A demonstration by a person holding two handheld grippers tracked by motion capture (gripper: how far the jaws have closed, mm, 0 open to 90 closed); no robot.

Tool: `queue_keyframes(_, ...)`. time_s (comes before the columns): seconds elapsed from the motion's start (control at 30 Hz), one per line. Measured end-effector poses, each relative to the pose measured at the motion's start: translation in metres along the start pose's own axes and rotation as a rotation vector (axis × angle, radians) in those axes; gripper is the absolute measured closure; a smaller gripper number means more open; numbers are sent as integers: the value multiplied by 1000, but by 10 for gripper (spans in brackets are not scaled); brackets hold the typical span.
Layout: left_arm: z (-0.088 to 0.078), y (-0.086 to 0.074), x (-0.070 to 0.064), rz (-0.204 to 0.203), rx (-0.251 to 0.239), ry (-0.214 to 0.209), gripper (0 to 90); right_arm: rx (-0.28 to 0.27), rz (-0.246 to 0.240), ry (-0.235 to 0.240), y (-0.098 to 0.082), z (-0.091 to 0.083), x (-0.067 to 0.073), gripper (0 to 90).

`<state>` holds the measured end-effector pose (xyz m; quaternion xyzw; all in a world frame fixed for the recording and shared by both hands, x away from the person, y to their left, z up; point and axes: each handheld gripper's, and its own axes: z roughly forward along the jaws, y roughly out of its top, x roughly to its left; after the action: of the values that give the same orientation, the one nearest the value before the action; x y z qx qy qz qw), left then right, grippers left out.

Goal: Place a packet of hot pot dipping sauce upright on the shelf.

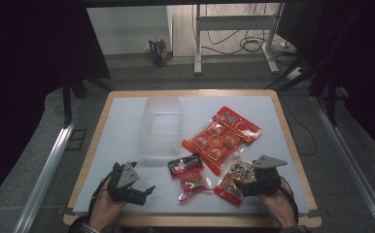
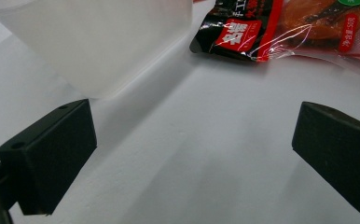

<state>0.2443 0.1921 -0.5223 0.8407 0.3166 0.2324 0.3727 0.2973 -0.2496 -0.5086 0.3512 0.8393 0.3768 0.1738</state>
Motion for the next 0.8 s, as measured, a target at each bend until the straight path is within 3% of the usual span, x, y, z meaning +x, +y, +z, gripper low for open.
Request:
queue_keyframes(0.17,0,0,-1,4,-1,3,0,12,14,-1,-1,0,-3,0)
queue_keyframes(0.37,0,0,-1,7,0,0,0,-43,-8,-20,2,-3,-5,0)
queue_keyframes(0.8,1,0,-2,15,4,1,0,-27,8,-31,6,0,-12,0)
